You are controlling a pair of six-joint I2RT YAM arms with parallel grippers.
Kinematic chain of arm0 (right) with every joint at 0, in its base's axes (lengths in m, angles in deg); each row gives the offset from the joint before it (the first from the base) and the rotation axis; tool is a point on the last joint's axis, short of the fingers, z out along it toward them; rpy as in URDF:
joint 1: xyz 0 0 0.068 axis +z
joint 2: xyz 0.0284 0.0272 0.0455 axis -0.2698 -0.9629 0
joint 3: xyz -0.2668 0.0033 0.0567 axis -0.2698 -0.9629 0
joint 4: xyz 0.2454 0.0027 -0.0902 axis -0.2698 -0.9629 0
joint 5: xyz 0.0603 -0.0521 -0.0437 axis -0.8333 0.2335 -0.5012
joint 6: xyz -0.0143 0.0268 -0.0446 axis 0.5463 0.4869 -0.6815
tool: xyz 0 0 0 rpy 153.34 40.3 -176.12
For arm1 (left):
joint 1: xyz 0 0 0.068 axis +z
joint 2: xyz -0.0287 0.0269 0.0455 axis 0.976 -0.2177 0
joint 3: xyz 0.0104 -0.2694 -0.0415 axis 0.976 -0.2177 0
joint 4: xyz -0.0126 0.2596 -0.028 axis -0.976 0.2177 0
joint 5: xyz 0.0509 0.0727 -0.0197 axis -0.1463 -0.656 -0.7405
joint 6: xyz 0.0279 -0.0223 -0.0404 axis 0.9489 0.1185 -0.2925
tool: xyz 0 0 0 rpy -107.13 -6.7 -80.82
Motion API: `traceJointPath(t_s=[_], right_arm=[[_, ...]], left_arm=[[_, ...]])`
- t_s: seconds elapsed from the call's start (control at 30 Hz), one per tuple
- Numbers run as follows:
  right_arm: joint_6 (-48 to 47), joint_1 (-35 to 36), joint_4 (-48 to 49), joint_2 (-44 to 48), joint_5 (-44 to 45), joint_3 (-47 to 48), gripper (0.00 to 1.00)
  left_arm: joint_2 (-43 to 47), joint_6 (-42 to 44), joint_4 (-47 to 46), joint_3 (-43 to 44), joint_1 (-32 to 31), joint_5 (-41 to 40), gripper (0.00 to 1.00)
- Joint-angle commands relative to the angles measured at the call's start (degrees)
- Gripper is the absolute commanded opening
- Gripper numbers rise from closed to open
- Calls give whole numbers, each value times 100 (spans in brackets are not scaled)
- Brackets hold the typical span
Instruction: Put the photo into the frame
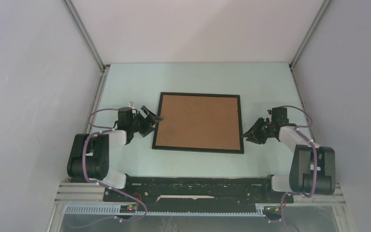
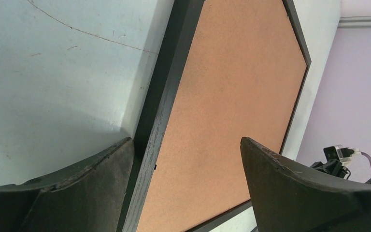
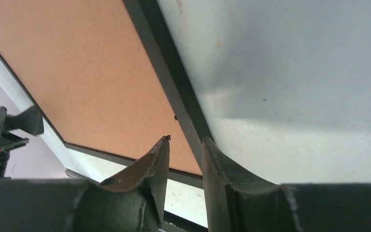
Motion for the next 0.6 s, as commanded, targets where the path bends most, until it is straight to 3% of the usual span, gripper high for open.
traceJointPath(t_s=[0.0,0.57], right_arm=[[-157,-240,62,-139,-2,11,37],[-210,-20,541,-893,-419,132,36]], left_arm=[[-25,-56,237,-44,-75,161,90],[-29,-53,216,-41,-79,168,90]])
